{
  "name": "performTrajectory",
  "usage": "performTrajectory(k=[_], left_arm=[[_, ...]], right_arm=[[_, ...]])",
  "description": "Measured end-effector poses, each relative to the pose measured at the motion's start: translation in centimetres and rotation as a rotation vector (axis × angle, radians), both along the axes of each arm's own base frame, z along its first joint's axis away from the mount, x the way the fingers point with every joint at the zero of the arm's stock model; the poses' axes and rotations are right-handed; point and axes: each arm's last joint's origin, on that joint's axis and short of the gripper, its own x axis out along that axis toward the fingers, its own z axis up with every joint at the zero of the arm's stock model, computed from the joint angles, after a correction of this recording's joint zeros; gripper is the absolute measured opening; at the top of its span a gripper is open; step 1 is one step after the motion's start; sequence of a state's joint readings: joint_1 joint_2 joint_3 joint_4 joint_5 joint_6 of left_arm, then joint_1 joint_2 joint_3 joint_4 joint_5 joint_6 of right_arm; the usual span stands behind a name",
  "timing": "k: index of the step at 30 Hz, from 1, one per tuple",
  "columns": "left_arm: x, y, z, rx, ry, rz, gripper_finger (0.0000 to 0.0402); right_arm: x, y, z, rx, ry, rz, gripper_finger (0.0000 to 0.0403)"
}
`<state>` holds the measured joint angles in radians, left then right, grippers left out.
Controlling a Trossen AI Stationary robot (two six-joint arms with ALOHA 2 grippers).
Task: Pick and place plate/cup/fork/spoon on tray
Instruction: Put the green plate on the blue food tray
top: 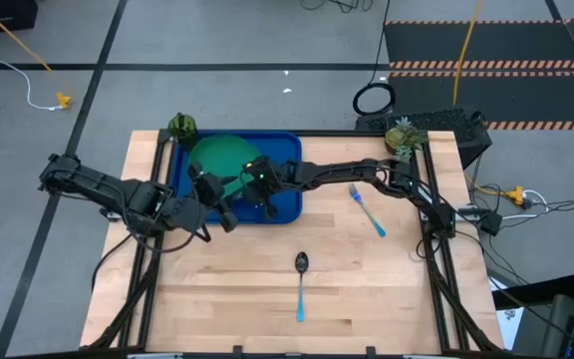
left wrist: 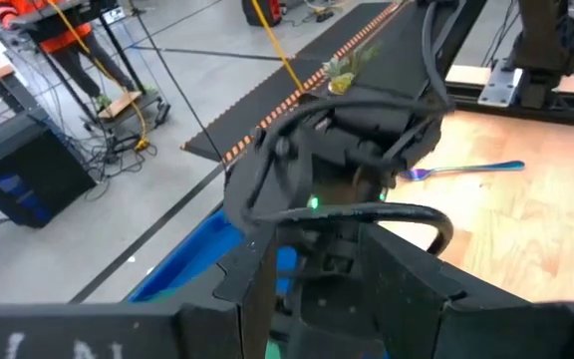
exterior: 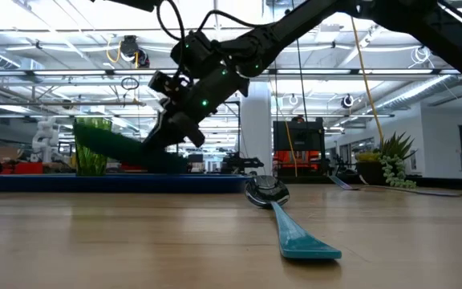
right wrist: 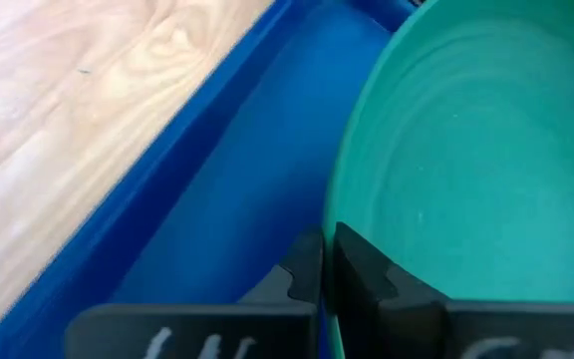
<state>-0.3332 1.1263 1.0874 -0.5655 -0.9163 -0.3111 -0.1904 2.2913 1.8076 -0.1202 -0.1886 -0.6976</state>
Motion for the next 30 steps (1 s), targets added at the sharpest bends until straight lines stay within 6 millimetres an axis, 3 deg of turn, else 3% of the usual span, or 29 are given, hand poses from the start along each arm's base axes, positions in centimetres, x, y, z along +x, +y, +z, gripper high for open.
performTrajectory(k=[4, 30], left_arm=[[0.0, 0.0, 0.1, -0.003, -0.008, 0.001, 0.0147], [0.1, 0.0, 0.1, -0.006, -0.014, -0.001, 0.0147]], right_arm=[[0.0, 0.2, -0.8, 0.003, 0.029, 0.000, 0.0000], [0.2, 1.6, -1.5, 0.038, 0.014, 0.036, 0.0000]])
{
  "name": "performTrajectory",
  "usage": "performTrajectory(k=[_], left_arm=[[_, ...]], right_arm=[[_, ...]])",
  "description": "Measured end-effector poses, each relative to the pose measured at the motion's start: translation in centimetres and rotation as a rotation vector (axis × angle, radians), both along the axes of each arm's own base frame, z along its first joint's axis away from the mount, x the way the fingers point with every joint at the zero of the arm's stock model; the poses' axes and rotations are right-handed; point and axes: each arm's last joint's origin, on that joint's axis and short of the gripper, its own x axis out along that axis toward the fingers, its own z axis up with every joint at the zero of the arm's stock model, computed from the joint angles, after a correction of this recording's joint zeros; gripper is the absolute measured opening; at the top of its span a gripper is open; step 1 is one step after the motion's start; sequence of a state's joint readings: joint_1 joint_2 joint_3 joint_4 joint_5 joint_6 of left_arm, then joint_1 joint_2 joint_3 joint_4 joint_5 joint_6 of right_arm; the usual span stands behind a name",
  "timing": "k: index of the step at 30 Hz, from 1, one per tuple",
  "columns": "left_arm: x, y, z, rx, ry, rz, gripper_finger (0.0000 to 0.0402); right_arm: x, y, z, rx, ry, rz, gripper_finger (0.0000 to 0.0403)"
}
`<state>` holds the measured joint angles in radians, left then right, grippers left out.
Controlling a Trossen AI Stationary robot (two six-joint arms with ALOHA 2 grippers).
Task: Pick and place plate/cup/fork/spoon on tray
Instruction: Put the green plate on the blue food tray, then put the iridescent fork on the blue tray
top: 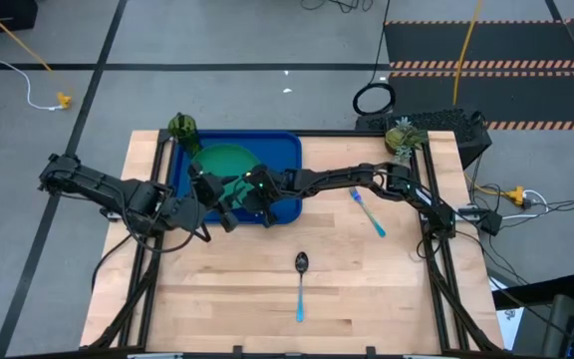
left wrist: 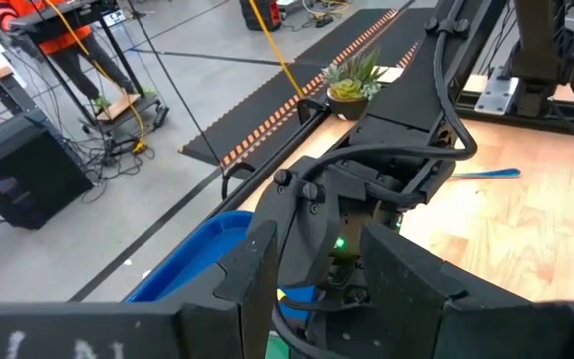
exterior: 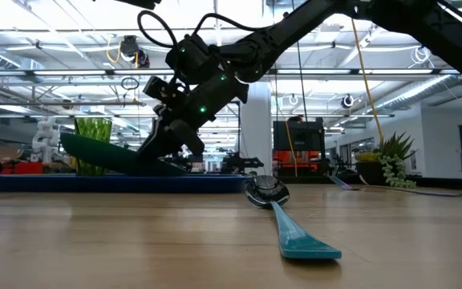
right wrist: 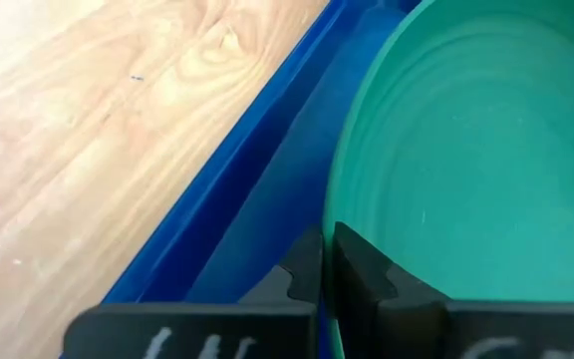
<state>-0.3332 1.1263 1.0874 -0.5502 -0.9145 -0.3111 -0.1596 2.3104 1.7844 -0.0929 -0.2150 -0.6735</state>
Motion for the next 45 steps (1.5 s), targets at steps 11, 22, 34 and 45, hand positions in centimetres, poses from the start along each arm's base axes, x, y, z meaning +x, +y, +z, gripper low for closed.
performTrajectory(k=[11, 22, 34, 45], left_arm=[[0.0, 0.0, 0.0, -0.004, -0.004, 0.002, 0.0147], [0.0, -0.1, 0.0, -0.006, -0.005, -0.001, 0.0147], [0.0, -0.7, 0.2, -0.022, -0.024, -0.050, 0.0147], [-0.4, -3.3, 0.9, 0.000, -0.072, -0.190, 0.0147]], right_arm=[[0.0, 0.0, 0.0, 0.001, 0.005, 0.000, 0.0025], [0.1, 0.6, 0.0, 0.004, -0.007, 0.009, 0.0027], [-0.6, 2.2, 3.0, 0.052, 0.004, -0.006, 0.0028], [-3.3, 6.4, 6.7, 0.020, 0.160, -0.315, 0.0028]])
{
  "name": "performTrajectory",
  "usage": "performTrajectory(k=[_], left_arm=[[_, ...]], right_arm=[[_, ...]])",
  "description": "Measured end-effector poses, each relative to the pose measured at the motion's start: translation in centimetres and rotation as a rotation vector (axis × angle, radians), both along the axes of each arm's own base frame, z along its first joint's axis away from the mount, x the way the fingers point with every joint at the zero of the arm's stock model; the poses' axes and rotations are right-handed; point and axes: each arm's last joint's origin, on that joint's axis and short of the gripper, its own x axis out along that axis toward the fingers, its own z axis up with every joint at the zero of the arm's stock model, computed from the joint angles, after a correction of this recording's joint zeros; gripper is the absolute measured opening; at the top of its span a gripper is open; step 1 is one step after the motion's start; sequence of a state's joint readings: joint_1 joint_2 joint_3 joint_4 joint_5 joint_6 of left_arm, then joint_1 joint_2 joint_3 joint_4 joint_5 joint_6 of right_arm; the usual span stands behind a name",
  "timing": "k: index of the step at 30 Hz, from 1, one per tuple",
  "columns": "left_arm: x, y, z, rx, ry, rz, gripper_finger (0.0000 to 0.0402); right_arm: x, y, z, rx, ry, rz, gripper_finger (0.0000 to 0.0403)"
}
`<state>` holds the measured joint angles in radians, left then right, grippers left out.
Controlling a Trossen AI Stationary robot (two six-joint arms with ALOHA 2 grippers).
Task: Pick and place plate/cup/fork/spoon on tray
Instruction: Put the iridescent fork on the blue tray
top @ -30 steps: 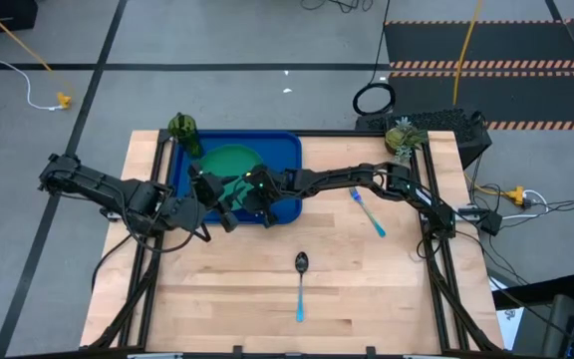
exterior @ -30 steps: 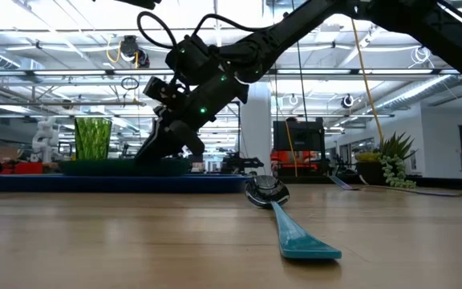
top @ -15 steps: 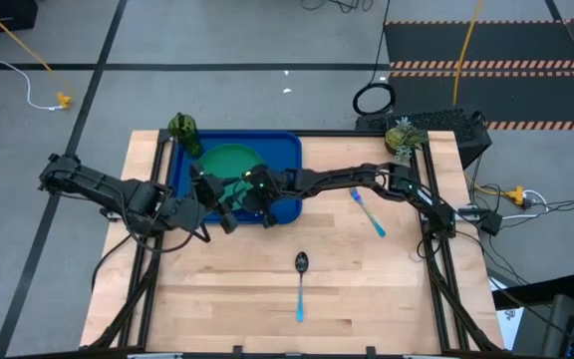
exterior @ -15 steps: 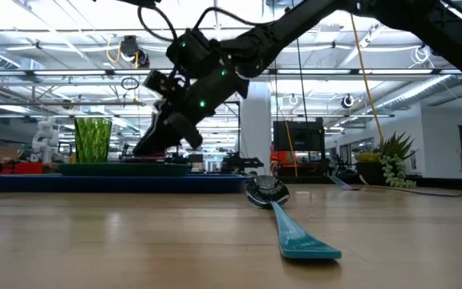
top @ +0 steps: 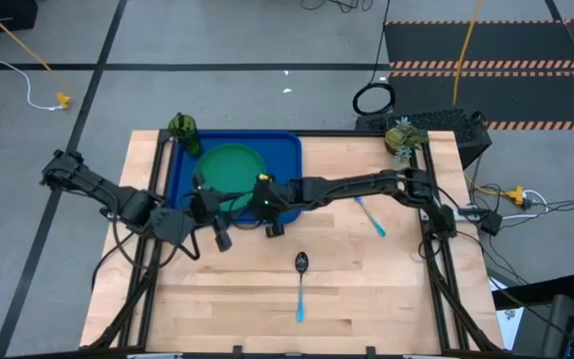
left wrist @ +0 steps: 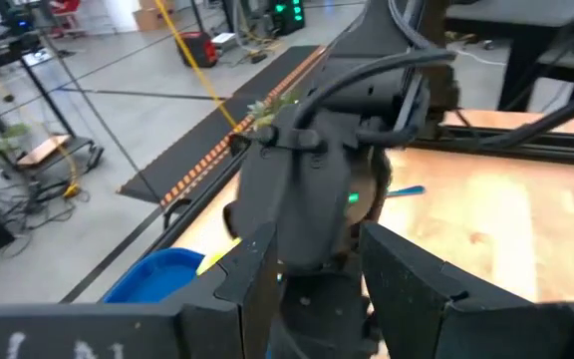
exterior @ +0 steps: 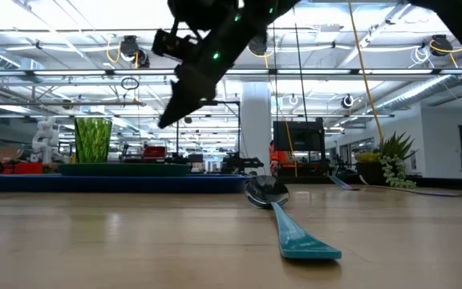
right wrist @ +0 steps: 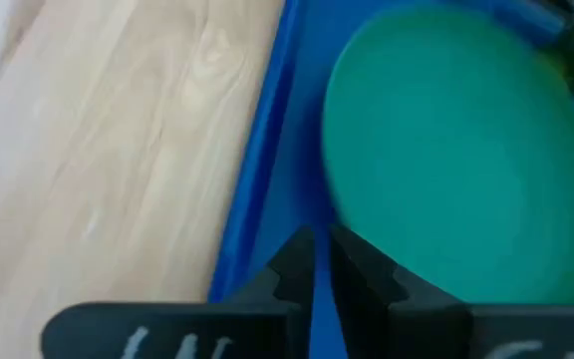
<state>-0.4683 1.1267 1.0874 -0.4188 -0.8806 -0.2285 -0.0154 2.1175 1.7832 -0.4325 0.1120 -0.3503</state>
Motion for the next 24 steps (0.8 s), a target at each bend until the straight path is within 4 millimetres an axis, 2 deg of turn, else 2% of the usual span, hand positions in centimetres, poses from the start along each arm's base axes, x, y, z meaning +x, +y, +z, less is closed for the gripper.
performTrajectory(k=[6, 11, 14, 19, 24], left_arm=[[-0.3, -0.7, 0.0, -0.003, -0.004, -0.032, 0.0147], [-0.5, -1.2, 0.0, -0.019, -0.012, -0.051, 0.0147], [-0.6, -1.5, 0.0, -0.031, -0.012, -0.058, 0.0147], [-0.7, -1.7, -0.1, -0.065, -0.018, -0.071, 0.0147], [-0.4, -1.9, -0.5, -0.099, -0.014, -0.064, 0.0147]], right_arm=[[-2.0, 2.9, 2.1, 0.034, 0.064, -0.091, 0.0028], [-4.5, 4.6, 2.7, 0.091, 0.086, -0.134, 0.0028], [-6.8, 5.1, 2.4, 0.076, 0.087, -0.200, 0.0028], [-11.8, 5.3, 1.5, 0.045, 0.035, -0.356, 0.0028], [-17.3, 4.8, 0.6, 0.130, -0.028, -0.535, 0.0028]])
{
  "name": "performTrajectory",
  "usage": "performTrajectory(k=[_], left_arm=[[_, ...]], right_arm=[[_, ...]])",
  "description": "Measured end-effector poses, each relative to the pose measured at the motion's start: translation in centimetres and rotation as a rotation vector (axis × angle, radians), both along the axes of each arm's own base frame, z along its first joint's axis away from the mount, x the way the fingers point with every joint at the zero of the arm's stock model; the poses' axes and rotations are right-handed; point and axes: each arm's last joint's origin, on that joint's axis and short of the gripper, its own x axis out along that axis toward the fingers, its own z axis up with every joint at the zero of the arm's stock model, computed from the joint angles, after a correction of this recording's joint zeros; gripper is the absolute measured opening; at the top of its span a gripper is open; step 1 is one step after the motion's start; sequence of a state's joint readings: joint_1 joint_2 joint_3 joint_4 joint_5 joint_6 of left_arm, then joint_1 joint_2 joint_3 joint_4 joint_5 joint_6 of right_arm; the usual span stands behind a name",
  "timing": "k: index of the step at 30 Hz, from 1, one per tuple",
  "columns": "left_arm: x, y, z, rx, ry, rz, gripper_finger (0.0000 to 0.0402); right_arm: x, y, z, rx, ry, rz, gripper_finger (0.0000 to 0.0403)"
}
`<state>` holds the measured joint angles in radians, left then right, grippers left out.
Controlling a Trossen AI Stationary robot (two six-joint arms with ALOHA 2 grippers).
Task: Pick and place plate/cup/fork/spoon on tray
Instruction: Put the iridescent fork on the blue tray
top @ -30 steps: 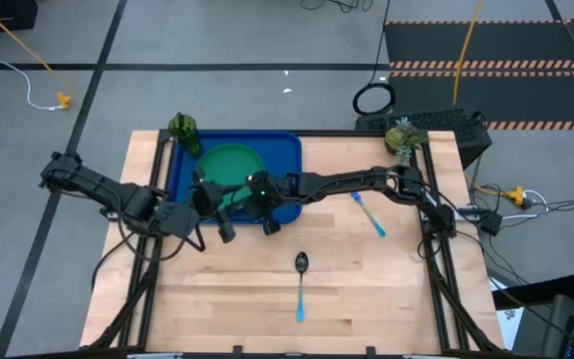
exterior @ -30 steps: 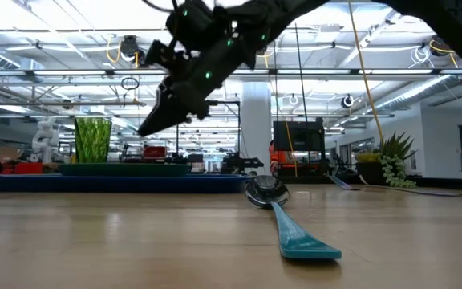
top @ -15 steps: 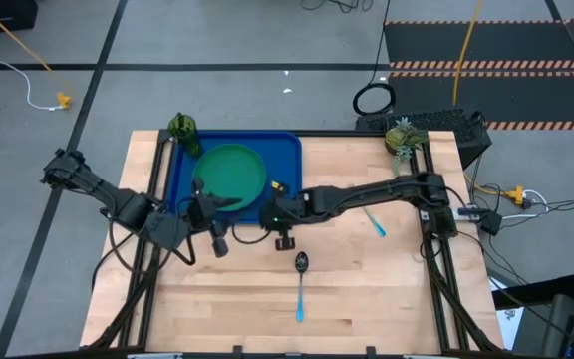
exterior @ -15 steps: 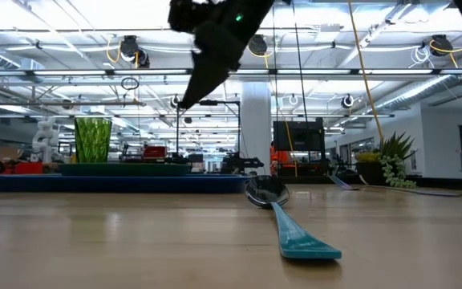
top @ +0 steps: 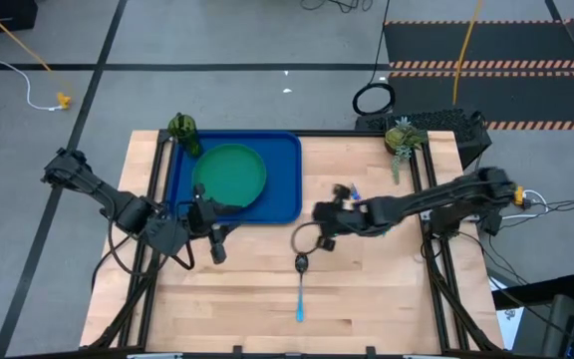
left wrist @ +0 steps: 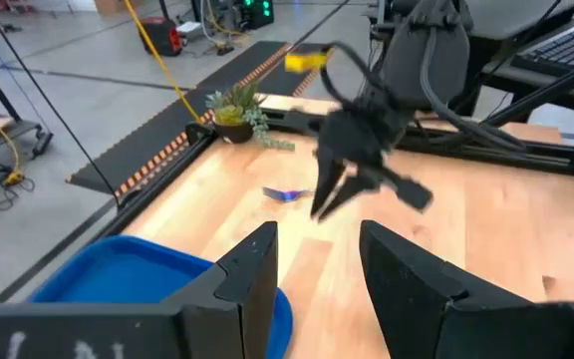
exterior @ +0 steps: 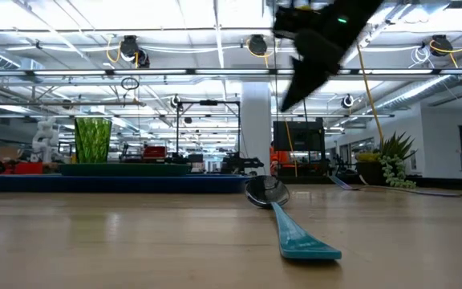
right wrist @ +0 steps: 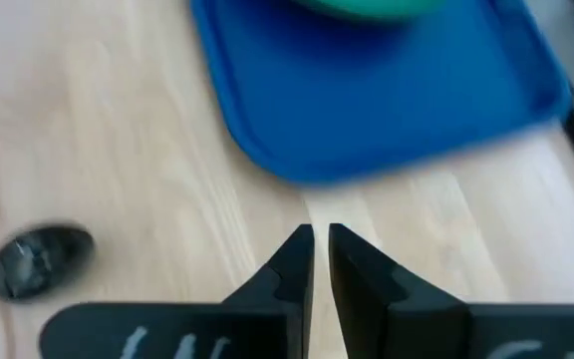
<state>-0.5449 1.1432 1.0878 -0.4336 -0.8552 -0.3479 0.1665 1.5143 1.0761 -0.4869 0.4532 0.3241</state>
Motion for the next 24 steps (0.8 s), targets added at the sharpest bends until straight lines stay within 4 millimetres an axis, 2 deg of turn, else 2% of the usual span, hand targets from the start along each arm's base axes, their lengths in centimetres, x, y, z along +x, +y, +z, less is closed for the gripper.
performTrajectory(k=[5, 9, 12, 18, 24], left_arm=[[0.8, -0.4, -0.9, -0.016, 0.020, 0.015, 0.0147], [1.9, -0.7, -1.6, -0.020, 0.028, 0.032, 0.0147], [2.4, -0.7, -1.9, -0.021, 0.027, 0.042, 0.0147], [3.1, -0.5, -2.5, -0.031, 0.039, 0.071, 0.0147], [3.3, -0.4, -2.7, -0.029, 0.044, 0.079, 0.0147]], right_arm=[[-5.0, -1.1, -1.6, 0.075, -0.031, -0.160, 0.0028], [-8.0, -2.2, -3.2, 0.103, -0.030, -0.238, 0.0028], [-9.5, -3.0, -4.4, 0.103, -0.012, -0.277, 0.0039], [-11.4, -4.1, -6.7, 0.131, 0.021, -0.398, 0.0098], [-11.8, -4.6, -7.3, 0.146, 0.026, -0.444, 0.0169]])
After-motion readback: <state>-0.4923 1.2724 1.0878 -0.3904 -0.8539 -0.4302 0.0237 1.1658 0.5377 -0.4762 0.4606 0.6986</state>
